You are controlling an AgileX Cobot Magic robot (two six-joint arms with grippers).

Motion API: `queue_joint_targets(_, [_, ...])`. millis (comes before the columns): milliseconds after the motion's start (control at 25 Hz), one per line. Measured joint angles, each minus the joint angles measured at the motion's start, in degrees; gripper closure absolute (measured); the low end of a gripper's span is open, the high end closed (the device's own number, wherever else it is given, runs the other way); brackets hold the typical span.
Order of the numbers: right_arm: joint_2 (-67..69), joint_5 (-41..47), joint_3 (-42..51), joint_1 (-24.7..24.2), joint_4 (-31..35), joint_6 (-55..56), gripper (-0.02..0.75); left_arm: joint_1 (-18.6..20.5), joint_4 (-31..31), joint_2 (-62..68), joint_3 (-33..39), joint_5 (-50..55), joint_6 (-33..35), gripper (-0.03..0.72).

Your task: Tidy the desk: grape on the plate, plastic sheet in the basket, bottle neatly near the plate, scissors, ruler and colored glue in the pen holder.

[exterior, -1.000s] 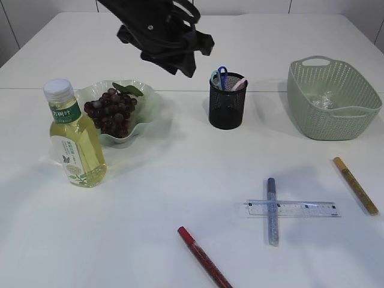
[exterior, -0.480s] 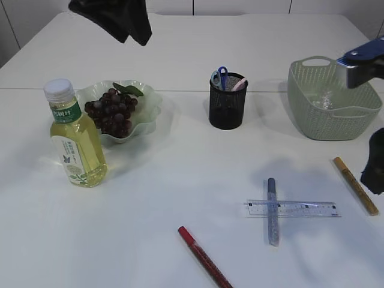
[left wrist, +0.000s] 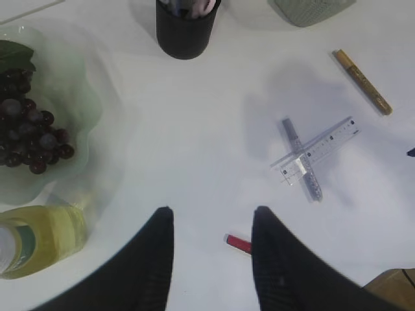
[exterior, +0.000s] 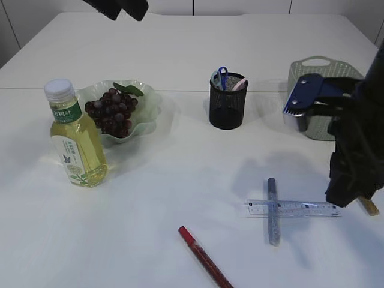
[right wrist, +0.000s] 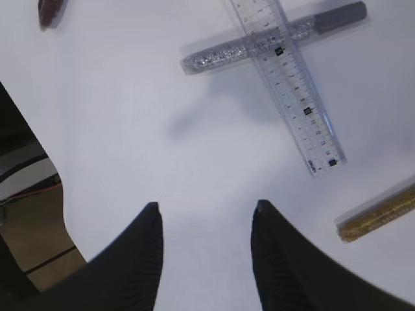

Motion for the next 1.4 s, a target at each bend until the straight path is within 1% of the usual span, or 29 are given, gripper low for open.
queue_joint_targets(160, [1.9,-0.6,0.0,0.0,0.0,-0.9,0.373,0.0,0.5,-0.7,0.0,0.1,0.0,0.389])
queue_joint_targets(320, [1.9,-4.0,0.0,0.0,0.0,-2.5,0.373,0.0,0.8,-1.0,0.0,0.2,0.0,0.388])
queue_joint_targets(520, [2.1,-7.8,0.0,0.0,1.5,-14.3,0.373,0.0,1.2,-1.1,0.0,0.3,0.0,0.388])
queue_joint_targets(640, [2.1,-9.6,-0.1,0.0,2.3,-17.2,0.371,0.0,1.5,-1.1,0.0,0.3,0.0,0.388])
queue_joint_targets(840, [2.1,-12.2,-0.1,0.0,2.6,-17.4,0.351,0.0,2.1,-1.1,0.0,0.5,0.0,0.388])
queue_joint_targets(920, [2.1,-12.7,-0.1,0.0,2.7,-15.4,0.342,0.0,2.5,-1.1,0.0,0.4,0.0,0.388])
queue_joint_targets(960, [2.1,-13.0,-0.1,0.0,2.8,-13.5,0.331,0.0,2.9,-1.1,0.0,0.4,0.0,0.388])
queue_joint_targets(1040, [2.1,-14.2,-0.1,0.0,2.8,-9.3,0.281,0.0,3.5,-1.1,0.0,0.4,0.0,0.388])
queue_joint_targets(1080, [2.1,-14.6,-0.1,0.0,2.8,-8.0,0.255,0.0,3.8,-1.1,0.0,0.4,0.1,0.388])
queue_joint_targets(1160, [2.1,-15.3,-0.1,0.0,2.9,-6.9,0.23,0.0,4.7,-1.1,0.0,0.4,0.1,0.388])
queue_joint_targets(1280, [2.1,-15.2,-0.1,0.0,2.9,-6.5,0.22,0.0,5.2,-1.1,0.0,0.4,0.2,0.388])
queue_joint_targets(1400, [2.1,-13.9,-0.1,0.0,2.3,-11.6,0.217,0.0,5.2,-1.1,0.0,0.4,0.2,0.388])
